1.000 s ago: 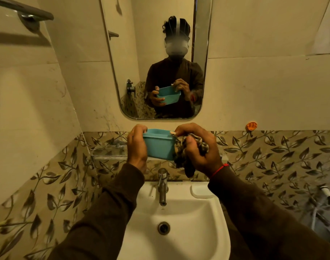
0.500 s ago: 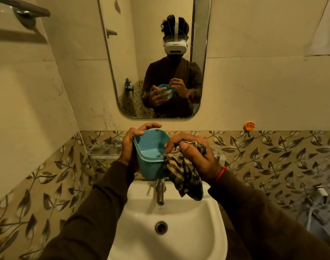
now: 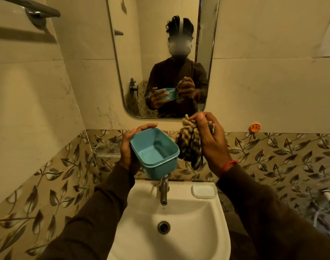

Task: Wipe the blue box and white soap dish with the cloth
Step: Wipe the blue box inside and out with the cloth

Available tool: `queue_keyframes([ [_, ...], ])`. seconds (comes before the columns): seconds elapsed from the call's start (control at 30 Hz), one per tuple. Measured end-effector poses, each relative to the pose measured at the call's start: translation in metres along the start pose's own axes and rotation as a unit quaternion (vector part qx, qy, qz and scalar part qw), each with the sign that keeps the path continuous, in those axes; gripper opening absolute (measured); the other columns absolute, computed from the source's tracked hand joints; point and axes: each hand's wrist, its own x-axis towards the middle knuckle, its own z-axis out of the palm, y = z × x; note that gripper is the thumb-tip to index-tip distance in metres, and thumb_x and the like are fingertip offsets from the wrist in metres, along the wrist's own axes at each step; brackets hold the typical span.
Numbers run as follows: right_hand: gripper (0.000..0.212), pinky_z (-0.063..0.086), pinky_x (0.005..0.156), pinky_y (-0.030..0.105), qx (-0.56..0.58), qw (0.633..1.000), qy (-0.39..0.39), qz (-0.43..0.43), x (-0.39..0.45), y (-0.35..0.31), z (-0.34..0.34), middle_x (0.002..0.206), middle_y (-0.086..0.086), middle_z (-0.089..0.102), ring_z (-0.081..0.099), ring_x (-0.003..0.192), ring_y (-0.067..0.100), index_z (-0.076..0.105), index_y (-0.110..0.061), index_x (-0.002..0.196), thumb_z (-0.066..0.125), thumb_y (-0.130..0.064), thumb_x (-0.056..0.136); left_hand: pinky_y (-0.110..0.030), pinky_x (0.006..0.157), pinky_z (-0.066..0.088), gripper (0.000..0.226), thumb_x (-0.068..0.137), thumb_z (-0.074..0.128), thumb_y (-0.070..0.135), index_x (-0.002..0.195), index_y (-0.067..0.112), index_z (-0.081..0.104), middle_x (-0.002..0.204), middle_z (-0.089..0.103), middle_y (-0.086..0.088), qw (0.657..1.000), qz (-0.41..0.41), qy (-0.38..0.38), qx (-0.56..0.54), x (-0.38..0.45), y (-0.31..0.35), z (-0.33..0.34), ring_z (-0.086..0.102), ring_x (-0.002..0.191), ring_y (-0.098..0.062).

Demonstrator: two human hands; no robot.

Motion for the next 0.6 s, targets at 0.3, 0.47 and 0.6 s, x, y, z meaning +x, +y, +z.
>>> queue_keyframes([
  [0.3,0.043,0.058,0.082,0.047,0.044,0.960,-0.007,0.278,0.018,-0.006,0.005,0.130,0.011,0.045,0.055,0.112,0.033,0.038,-0.036,0.116,0.064,-0.047,0.084,-0.036,0.084,0.057,0.051,0.094,0.036,0.052,0.127,0.022,0.061,0.121,0.067,0.003,0.955,0.122,0.086,0.256,-0.009,-0.038,0.015,0.067,0.105,-0.016],
  [0.47,0.046,0.056,0.087,0.030,-0.153,0.953,-0.210,0.154,-0.009,0.008,0.038,0.123,0.003,0.052,0.056,0.112,0.021,0.041,-0.031,0.114,0.066,-0.005,0.085,-0.052,0.105,0.050,0.077,0.090,0.031,0.078,0.136,0.021,0.054,0.132,0.064,-0.012,0.960,0.098,0.093,0.245,-0.015,-0.049,0.038,0.063,0.122,-0.026],
  [0.6,0.027,0.054,0.078,0.019,-0.222,0.948,-0.227,0.037,-0.008,0.012,0.032,0.107,-0.006,0.060,0.060,0.100,0.013,0.056,-0.019,0.100,0.066,0.000,0.083,-0.035,0.108,0.049,0.091,0.086,0.027,0.084,0.148,0.020,0.041,0.135,0.062,0.005,0.943,0.135,0.085,0.292,-0.024,-0.051,0.043,0.059,0.127,-0.013],
])
